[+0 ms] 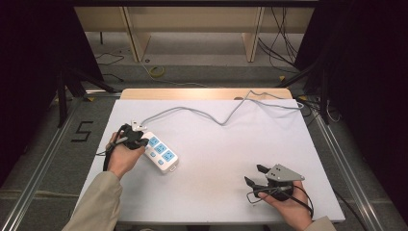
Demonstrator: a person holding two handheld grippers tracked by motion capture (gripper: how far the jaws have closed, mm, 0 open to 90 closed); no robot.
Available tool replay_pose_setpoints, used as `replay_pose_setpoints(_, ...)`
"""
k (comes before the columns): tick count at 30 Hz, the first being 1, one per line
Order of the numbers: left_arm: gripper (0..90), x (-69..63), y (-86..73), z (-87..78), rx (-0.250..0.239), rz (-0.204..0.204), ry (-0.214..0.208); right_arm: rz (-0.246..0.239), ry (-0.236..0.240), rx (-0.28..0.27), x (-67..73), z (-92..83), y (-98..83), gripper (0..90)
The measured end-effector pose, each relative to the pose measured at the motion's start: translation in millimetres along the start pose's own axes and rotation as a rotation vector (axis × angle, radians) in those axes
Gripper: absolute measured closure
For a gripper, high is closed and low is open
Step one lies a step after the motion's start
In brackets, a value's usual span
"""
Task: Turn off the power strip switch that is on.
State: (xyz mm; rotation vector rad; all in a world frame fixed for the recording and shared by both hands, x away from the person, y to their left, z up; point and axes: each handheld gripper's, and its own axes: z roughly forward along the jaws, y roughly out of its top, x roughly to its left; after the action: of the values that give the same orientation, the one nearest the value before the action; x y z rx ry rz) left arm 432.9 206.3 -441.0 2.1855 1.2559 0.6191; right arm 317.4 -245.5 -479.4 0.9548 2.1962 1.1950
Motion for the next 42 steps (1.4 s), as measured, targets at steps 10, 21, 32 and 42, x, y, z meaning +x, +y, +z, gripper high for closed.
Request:
replay_pose_setpoints(10, 89.4, 4.4, -3.9, 8.1, 0.026, -0.025, -0.006, 0.0, 0.0, 0.002, 0.2, 0.0, 0.1, 37.6)
replay_pose_setpoints(21, 89.4, 5.8, -4.1, 12.1, 0.045, -0.031, -0.014, 0.001, 0.001, 0.002, 0.5, 0.1, 0.1, 37.6)
replay_pose_setpoints(32, 89.6, 4.7, -5.3, 13.7, 0.05, -0.052, -0.019, 0.001, 0.002, 0.0, 0.6, 0.1, 0.1, 37.6)
replay_pose_setpoints(42, 89.7, 2.3, -4.8, 13.8, 0.056, -0.047, -0.004, 0.0, 0.002, 0.0, 0.8, 0.0, 0.2, 37.6)
